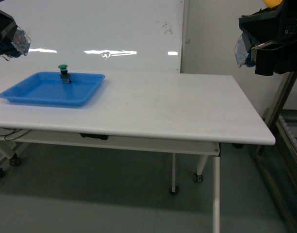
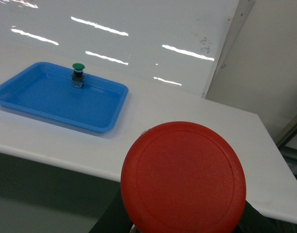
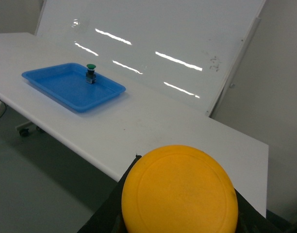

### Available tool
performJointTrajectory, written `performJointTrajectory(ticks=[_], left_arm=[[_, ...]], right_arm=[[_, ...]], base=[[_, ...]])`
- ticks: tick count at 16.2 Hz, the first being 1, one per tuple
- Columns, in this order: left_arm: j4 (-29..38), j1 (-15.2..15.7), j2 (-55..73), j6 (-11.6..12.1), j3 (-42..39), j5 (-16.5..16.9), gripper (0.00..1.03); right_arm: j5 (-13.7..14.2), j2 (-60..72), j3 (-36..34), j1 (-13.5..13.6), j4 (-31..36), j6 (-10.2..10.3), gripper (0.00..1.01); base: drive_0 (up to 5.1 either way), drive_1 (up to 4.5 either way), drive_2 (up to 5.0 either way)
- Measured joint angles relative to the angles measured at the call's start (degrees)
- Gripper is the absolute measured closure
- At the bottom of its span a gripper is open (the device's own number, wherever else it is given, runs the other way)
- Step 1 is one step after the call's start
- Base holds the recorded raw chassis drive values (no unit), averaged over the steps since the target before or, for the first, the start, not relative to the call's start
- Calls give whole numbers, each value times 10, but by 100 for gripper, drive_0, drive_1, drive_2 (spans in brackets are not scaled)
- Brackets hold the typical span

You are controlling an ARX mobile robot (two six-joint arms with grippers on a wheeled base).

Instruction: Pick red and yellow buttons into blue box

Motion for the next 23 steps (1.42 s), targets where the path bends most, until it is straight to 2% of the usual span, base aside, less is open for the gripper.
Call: performJointTrajectory(ticks=[23], left_arm=[[-3, 0, 0, 0, 0, 0, 79]], right_arm=[[0, 0, 0, 0, -1, 0, 72]], base=[[450, -221, -221]])
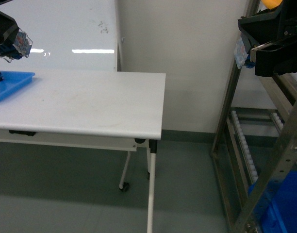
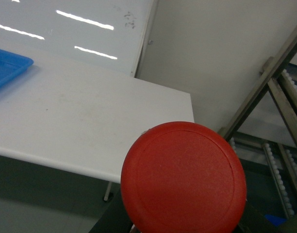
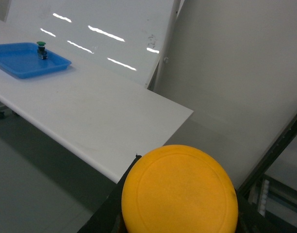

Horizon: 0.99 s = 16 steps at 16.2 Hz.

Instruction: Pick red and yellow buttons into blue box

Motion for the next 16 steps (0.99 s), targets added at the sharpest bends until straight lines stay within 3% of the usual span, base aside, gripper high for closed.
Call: performJointTrajectory(ticks=[16], left_arm=[[0, 0, 0, 0, 0, 0, 79]], right_arm=[[0, 0, 0, 0, 0, 0, 72]], base=[[465, -225, -225]])
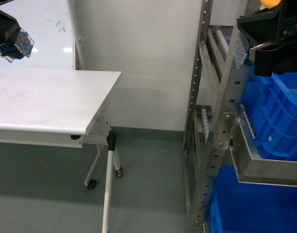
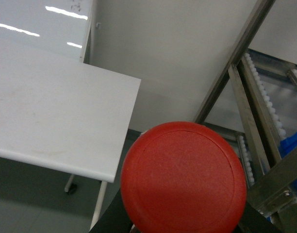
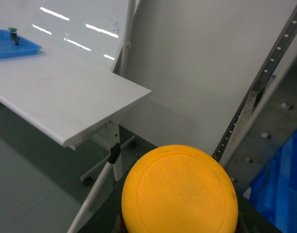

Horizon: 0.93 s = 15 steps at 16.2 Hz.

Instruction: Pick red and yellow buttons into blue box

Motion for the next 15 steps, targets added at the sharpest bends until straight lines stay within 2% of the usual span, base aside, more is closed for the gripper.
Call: performJointTrajectory(ticks=[15], left_arm=[[3, -1, 0, 0, 0, 0, 79]], right_arm=[[0, 0, 0, 0, 1, 0, 72]], base=[[495, -236, -236]])
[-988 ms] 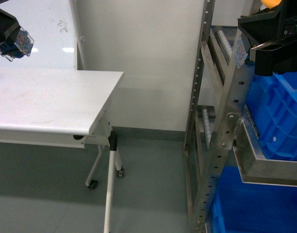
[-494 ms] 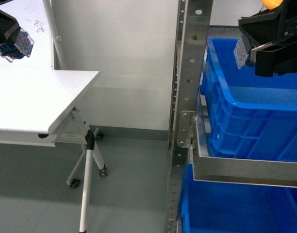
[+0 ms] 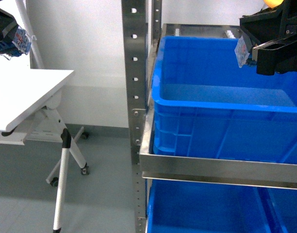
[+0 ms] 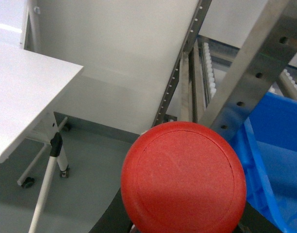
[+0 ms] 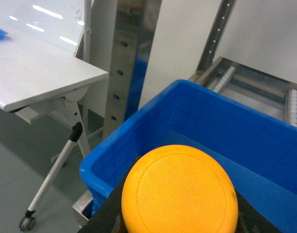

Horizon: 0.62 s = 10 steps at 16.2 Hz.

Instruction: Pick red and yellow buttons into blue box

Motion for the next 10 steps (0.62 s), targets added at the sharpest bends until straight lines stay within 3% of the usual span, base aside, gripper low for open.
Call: performJointTrajectory(ticks=[10], left_arm=[[-1, 0, 0, 0, 0, 0, 79]], right_arm=[[0, 0, 0, 0, 0, 0, 72]], base=[[498, -238, -238]])
